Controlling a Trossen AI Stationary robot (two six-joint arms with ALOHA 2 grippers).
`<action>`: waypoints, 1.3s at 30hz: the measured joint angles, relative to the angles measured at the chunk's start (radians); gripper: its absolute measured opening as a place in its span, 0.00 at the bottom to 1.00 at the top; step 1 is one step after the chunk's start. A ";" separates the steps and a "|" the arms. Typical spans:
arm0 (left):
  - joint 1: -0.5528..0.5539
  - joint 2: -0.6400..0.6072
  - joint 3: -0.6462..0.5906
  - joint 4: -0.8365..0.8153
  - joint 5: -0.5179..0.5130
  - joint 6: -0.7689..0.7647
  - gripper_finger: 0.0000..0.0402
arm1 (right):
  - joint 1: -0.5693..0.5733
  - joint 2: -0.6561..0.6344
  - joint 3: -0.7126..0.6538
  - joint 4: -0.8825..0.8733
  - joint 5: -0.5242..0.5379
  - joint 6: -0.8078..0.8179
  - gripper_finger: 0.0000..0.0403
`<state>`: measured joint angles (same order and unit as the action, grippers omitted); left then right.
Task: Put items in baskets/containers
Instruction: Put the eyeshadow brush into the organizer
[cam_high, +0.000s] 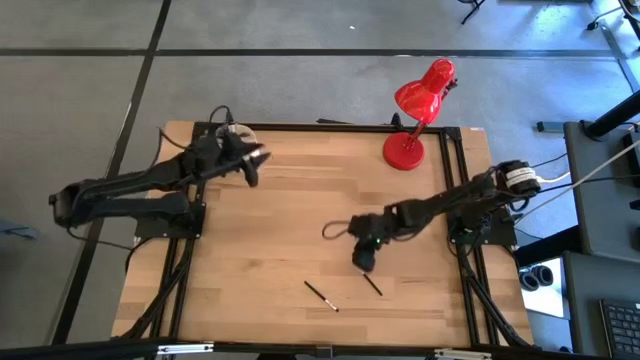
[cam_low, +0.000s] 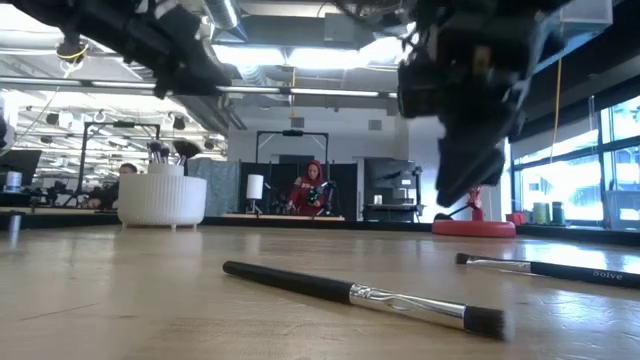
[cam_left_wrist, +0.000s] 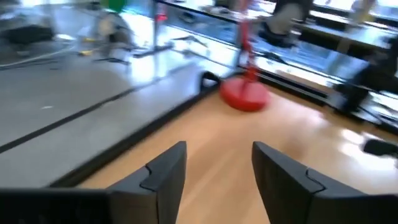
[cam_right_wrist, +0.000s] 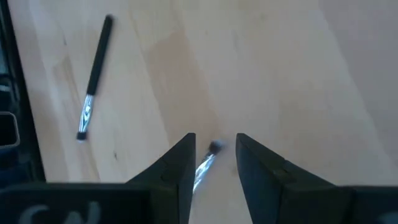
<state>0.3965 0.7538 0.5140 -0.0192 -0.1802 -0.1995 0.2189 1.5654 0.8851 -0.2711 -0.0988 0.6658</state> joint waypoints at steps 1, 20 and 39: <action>-0.033 0.014 0.000 0.012 -0.001 0.000 0.44 | 0.022 0.006 0.014 -0.019 0.027 0.010 0.28; -0.418 0.448 -0.001 0.222 -0.271 -0.049 0.44 | 0.122 0.209 0.068 -0.040 0.037 0.116 0.36; -0.415 0.619 -0.001 0.413 -0.267 -0.098 0.43 | 0.127 0.260 0.064 0.045 0.077 -0.030 0.03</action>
<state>-0.0181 1.3727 0.5129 0.3940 -0.4470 -0.2975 0.3457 1.8254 0.9489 -0.2265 -0.0216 0.6361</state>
